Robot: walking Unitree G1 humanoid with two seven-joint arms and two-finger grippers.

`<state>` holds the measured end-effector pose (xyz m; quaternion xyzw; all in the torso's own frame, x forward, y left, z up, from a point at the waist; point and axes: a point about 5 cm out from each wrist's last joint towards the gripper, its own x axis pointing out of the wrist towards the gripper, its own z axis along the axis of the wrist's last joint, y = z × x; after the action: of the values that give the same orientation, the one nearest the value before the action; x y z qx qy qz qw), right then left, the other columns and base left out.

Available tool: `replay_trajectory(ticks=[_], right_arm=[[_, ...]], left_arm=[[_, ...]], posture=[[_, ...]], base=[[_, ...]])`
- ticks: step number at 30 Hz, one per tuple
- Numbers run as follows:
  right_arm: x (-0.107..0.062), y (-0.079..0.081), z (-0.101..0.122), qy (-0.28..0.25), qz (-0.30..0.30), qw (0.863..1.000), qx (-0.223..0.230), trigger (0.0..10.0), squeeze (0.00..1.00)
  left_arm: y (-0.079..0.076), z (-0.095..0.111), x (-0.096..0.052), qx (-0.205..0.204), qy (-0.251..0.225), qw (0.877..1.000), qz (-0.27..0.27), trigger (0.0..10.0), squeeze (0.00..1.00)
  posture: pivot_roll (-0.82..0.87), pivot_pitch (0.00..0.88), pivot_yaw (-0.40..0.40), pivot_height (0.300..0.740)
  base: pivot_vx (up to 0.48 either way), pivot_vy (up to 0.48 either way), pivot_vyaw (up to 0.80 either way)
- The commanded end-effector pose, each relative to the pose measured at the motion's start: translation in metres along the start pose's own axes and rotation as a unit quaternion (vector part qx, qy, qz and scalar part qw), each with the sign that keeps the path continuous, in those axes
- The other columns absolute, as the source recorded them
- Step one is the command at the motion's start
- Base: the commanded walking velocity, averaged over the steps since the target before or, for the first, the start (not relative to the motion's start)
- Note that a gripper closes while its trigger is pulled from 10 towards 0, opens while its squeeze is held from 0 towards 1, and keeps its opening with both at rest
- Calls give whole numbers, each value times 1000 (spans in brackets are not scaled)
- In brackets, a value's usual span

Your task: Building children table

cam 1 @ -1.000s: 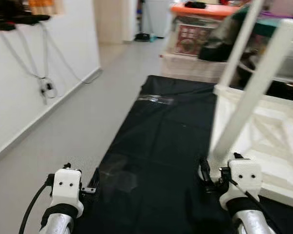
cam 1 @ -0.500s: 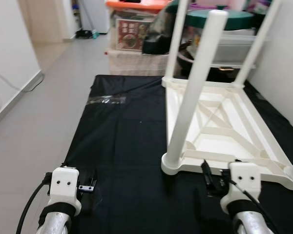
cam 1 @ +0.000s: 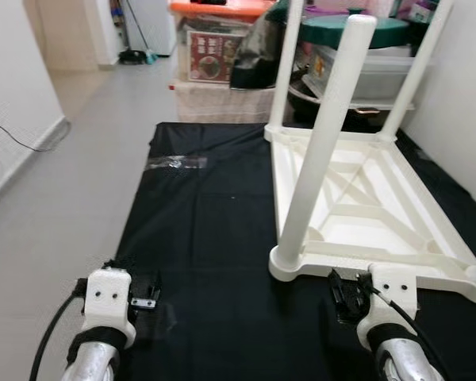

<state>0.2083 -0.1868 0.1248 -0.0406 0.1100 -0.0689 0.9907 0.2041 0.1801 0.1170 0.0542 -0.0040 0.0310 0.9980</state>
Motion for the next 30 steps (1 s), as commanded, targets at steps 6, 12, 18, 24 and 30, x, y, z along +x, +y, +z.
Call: replay_trajectory(ticks=[6, 12, 18, 24, 30], right_arm=[[-3, 6, 0, -13, 19, 1000, 14, 10000, 0], [-3, 9, 3, -21, 25, 999, 11, 10000, 0], [-3, 7, 8, -37, 27, 999, 20, 10000, 0], [-3, 11, 7, -44, 32, 998, 21, 10000, 0], [-2, 15, 8, -52, 42, 998, 17, 10000, 0]], left_arm=[[1, -1, -2, -7, 5, 1000, -3, 10000, 0], [2, 1, 0, -8, 2, 1000, -2, 10000, 0], [2, 2, 0, -9, 2, 1000, -4, 10000, 0], [2, 1, -1, -6, 2, 1000, -7, 10000, 0], [4, 2, 1, -5, 0, 1000, -5, 10000, 0]], posture=[[88, 0, -39, 740], [87, 0, -42, 740], [78, 0, -36, 740], [91, 0, -36, 740], [92, 0, -34, 740]], base=[[-374, 0, 0], [-368, 0, 0], [-370, 0, 0], [-368, 0, 0], [-370, 0, 0]])
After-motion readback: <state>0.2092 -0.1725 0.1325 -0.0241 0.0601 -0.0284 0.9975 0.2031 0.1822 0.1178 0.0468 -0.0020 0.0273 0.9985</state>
